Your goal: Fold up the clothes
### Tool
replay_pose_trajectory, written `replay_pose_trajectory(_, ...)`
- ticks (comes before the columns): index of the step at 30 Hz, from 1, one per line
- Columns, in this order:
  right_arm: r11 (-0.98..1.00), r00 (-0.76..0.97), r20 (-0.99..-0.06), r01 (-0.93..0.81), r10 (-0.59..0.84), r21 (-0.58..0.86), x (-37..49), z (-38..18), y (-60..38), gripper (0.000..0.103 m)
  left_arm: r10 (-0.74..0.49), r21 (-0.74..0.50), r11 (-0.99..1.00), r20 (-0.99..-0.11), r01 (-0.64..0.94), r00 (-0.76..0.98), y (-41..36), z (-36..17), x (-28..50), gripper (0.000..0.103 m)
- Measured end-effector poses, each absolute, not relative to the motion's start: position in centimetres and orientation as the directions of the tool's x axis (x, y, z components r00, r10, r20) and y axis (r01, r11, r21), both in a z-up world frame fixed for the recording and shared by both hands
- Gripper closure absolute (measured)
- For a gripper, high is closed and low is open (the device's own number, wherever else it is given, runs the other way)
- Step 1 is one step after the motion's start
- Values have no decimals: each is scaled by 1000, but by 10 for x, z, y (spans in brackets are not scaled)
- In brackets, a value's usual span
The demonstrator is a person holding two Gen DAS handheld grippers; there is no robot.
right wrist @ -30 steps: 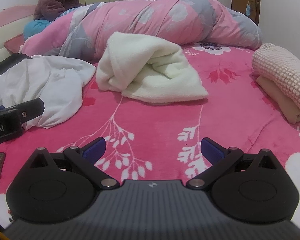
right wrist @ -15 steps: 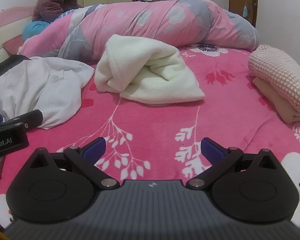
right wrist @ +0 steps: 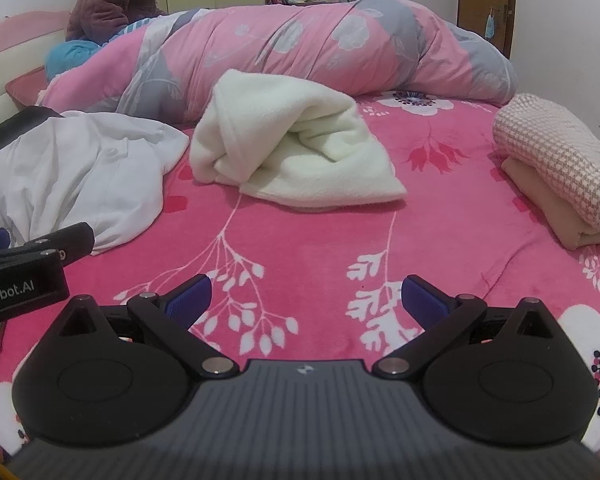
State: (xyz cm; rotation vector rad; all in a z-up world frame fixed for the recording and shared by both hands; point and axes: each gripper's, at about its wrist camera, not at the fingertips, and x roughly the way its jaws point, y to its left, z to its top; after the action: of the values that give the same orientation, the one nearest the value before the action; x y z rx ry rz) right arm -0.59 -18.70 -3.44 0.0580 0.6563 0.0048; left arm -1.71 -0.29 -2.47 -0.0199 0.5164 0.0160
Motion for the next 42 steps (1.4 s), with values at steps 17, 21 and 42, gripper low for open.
replay_pose_trajectory(17,999,797,-603,51,-32,14,-16,-33,-196,1,45,0,999,-504,-53,862,-2,-13,-16,0)
replay_pose_trajectory(21,998,781,-622,53,-53,-20,-18,-31,-196,1,45,3,999,-506,-51,861,-3,-12,-17,0)
replay_pose_trajectory(42,998,791,-609,53,-56,-22,-18,-28,-199,1,44,8,999,-515,-47,856,-6,-9,-14,0)
